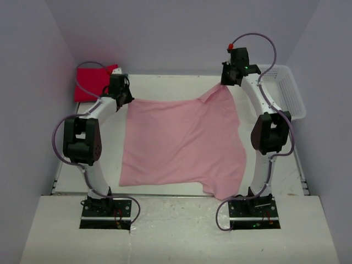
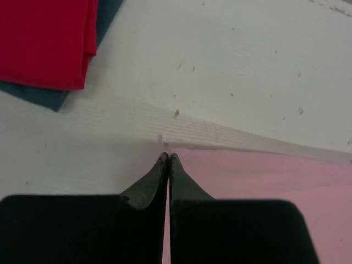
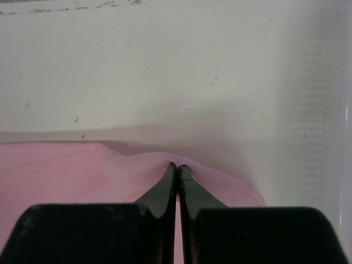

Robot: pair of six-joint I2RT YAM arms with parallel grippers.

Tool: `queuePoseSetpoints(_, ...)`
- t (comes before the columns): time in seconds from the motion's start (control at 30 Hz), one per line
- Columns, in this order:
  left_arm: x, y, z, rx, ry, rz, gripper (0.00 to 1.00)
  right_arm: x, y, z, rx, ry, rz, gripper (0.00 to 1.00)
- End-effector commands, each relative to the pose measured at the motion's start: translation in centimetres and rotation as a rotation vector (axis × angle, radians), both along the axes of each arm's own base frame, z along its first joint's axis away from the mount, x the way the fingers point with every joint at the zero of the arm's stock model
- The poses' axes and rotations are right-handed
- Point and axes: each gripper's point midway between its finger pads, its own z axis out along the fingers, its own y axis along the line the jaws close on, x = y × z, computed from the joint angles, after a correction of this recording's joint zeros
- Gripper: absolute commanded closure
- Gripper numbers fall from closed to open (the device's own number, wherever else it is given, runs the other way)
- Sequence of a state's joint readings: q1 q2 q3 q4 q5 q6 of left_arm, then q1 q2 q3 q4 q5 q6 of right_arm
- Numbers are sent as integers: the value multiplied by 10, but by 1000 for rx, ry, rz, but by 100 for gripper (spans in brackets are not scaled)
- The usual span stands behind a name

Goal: Fold and stack the t-shirts
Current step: Flatten out the tshirt, then fold the flattened tshirt in 1/3 of the way

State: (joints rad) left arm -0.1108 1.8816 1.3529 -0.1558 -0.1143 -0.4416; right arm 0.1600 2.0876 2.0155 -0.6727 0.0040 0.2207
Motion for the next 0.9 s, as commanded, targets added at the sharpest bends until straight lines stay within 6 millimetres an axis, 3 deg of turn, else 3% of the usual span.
queuePoseSetpoints(0.0, 24, 12, 10, 52, -32, 5, 100, 10, -1, 6, -9, 2, 36, 100)
queuePoseSetpoints(0.33, 37, 24, 4, 61, -16, 10, 100, 13, 3, 4, 12, 15, 53, 100)
queuePoseSetpoints(0.5, 27, 25, 3, 57, -6, 14, 100, -12, 1, 1, 25, 53, 27, 100)
queuePoseSetpoints(0.53, 22, 25, -1, 58, 5, 16, 100, -21, 0, -11, 22, 88, 19, 100)
queuePoseSetpoints(0.57, 19, 26, -2, 58, 11, 20, 100, -26, -1, -1, 32, 67, 12, 100)
queuePoseSetpoints(0.63, 12, 26, -4, 55, 21, 20, 100, -41, -1, -14, 31, 103, 8, 100)
queuePoseSetpoints(0.67, 10, 26, -6, 57, 29, 21, 100, -47, -2, -8, 34, 98, 5, 100)
queuePoseSetpoints(0.73, 1, 26, -6, 49, 47, 29, 100, -61, -3, -19, 17, 136, -6, 100)
queuePoseSetpoints(0.87, -10, 26, -4, 40, 48, 32, 100, -79, -4, -19, 15, 135, -11, 100)
